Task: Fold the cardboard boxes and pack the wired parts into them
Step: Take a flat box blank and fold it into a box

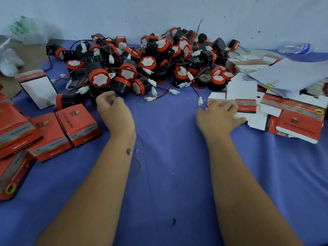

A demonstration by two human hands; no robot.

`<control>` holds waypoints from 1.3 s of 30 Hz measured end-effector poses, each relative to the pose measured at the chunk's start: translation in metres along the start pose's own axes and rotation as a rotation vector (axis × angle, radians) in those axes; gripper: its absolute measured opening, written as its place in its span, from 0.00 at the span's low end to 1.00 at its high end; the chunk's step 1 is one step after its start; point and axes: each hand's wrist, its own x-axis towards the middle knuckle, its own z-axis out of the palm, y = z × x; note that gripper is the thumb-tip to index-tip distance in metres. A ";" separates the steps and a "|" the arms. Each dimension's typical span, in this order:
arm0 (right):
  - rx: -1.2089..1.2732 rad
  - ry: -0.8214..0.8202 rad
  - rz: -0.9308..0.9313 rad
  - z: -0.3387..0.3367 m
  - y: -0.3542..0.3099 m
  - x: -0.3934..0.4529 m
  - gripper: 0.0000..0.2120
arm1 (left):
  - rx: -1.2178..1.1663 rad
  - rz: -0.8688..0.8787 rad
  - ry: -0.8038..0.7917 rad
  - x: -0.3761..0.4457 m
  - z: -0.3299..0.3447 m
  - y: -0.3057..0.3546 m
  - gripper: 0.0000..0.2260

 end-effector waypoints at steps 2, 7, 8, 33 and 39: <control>-0.016 0.037 -0.147 0.001 -0.007 -0.003 0.20 | 0.068 0.051 -0.119 -0.007 0.002 -0.001 0.10; 0.279 0.118 -0.355 -0.001 -0.023 -0.014 0.16 | 0.359 0.167 -0.465 -0.020 0.005 -0.006 0.12; 0.241 0.129 -0.312 0.000 -0.022 -0.013 0.17 | 0.451 0.199 -0.508 -0.021 0.006 -0.008 0.11; 1.034 -0.457 -0.671 -0.010 -0.031 -0.030 0.12 | -0.101 0.170 -0.517 -0.011 0.000 0.009 0.05; 1.012 -0.369 -0.712 -0.004 -0.038 -0.039 0.08 | -0.100 0.230 -0.399 -0.007 -0.004 0.012 0.06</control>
